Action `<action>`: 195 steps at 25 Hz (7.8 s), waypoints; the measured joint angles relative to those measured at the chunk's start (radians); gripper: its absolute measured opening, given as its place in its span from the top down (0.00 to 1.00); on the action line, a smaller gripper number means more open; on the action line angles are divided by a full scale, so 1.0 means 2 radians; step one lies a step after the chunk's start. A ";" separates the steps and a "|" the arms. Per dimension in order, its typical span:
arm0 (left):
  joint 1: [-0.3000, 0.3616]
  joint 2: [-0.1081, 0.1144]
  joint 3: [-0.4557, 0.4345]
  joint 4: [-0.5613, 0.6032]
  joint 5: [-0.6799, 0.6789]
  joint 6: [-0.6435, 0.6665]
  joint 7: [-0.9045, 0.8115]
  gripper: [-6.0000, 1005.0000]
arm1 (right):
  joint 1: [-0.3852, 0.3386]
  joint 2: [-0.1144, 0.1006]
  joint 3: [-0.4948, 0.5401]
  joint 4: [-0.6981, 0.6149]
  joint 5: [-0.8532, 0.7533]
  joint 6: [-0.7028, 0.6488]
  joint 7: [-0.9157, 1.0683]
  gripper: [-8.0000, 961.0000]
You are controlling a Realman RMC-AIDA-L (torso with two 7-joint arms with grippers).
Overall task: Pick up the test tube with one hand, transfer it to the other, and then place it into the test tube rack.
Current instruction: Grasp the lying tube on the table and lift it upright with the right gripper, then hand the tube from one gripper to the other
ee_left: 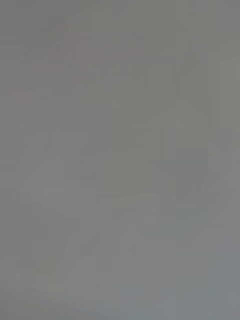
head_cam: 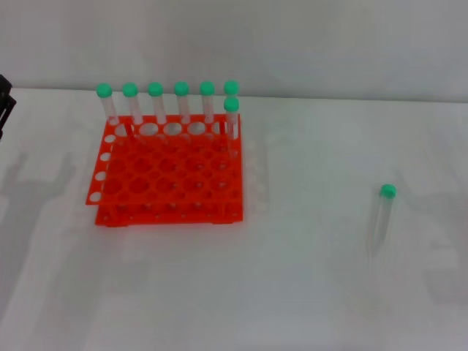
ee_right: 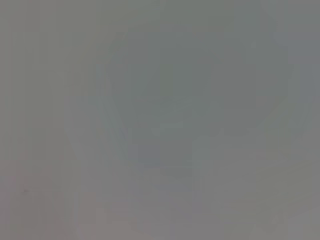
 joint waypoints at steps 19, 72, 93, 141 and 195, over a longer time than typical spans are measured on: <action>0.011 0.000 0.002 -0.006 0.000 0.010 -0.003 0.11 | -0.039 -0.005 -0.219 -0.492 -0.356 -0.080 0.508 0.09; 0.016 0.002 0.004 -0.009 0.032 0.010 0.000 0.11 | 0.105 0.002 -0.524 -0.600 -0.824 -0.060 1.173 0.10; 0.016 0.002 0.004 -0.008 0.032 0.007 0.000 0.11 | 0.151 0.002 -0.542 -0.533 -0.875 -0.064 1.205 0.25; 0.012 0.002 0.004 -0.007 0.028 0.007 0.000 0.11 | 0.173 0.003 -0.582 -0.520 -0.912 -0.052 1.208 0.75; -0.124 0.012 0.012 0.102 0.404 0.040 -0.456 0.12 | -0.009 0.001 -0.461 -0.583 -0.390 -0.257 0.564 0.81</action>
